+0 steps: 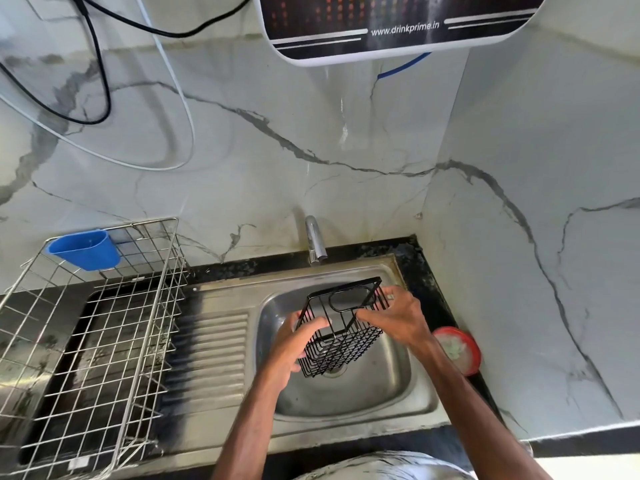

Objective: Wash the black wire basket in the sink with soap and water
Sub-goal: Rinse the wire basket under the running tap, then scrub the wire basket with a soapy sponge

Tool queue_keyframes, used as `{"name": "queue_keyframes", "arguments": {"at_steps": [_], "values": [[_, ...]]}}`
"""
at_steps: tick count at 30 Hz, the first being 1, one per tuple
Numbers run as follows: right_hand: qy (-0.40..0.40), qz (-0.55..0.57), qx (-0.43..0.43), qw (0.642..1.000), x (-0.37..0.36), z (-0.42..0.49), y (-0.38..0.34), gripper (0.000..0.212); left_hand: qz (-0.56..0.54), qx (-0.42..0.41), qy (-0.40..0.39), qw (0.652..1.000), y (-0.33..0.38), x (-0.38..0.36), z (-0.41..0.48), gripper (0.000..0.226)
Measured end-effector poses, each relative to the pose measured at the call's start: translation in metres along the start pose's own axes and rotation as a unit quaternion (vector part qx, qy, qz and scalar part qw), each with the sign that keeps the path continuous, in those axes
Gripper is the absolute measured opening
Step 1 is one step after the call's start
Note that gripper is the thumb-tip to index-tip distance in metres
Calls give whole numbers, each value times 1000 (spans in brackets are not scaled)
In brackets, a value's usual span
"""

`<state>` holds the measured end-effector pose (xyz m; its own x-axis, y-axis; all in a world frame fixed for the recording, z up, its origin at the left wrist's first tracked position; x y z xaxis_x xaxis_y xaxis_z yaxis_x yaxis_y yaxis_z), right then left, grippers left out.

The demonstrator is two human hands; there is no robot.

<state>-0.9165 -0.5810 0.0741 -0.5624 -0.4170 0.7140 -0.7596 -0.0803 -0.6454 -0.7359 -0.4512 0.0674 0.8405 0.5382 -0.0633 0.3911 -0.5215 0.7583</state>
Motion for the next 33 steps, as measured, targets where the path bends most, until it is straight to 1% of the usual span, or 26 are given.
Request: {"name": "queue_keyframes", "arguments": {"at_steps": [3,5,8,9,11,14,16,19,22,24,26,27,28,29,31,32,33], "values": [[-1,2,5,1000,2,0,2,88,-9,-5,2,1000,-1,-2,0,113],[-3,3,5,1000,4,0,1,84,-25,-2,-3,1000,-1,-5,-1,113],[-12,8,9,1000,5,0,3,60,-56,-4,-33,998,-1,-11,-5,117],[-14,12,11,1000,6,0,4,57,-62,-4,-41,997,0,-13,-7,117],[-14,17,13,1000,6,1,5,60,-66,-3,-43,997,0,-15,-10,114],[-12,14,12,1000,5,3,5,76,-78,-11,-28,996,-2,-17,-11,103],[-21,21,17,999,5,6,6,82,-84,-16,-17,996,-5,-18,-9,103],[-36,45,19,998,2,7,7,83,-92,-28,-3,995,-13,-18,-1,110],[-42,55,18,997,-1,8,10,85,-91,-39,7,995,-19,-19,1,96],[-63,55,27,996,1,9,13,86,-99,-41,13,994,-20,-21,3,88],[-111,84,34,990,6,11,18,82,-113,-42,26,992,-20,-21,6,88],[-125,109,36,985,8,13,24,75,-121,-37,35,991,-20,-20,9,88],[-123,128,33,984,10,17,32,66,-126,-33,41,991,-19,-21,11,84],[-97,134,24,986,11,19,41,54,-127,-28,45,990,-18,-22,12,78],[10,97,-15,995,13,24,69,33,-128,-14,49,991,-16,-24,14,71],[64,58,-42,995,13,26,87,24,-125,-7,49,991,-15,-27,15,74],[96,18,-72,993,14,25,105,18,-121,-4,50,991,-16,-28,17,80]]}}
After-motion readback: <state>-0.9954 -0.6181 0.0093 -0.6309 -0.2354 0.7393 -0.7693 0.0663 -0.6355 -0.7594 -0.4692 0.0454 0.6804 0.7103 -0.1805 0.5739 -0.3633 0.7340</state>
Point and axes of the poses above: each hand's wrist, its own z-axis towards the middle knuckle, its own x-axis out of the back of the hand, y = z × x, the point moved 1 cm from there along z, towards the middle knuckle, and after that the axes turned 14 degrees about -z, right-handed, at the moved point
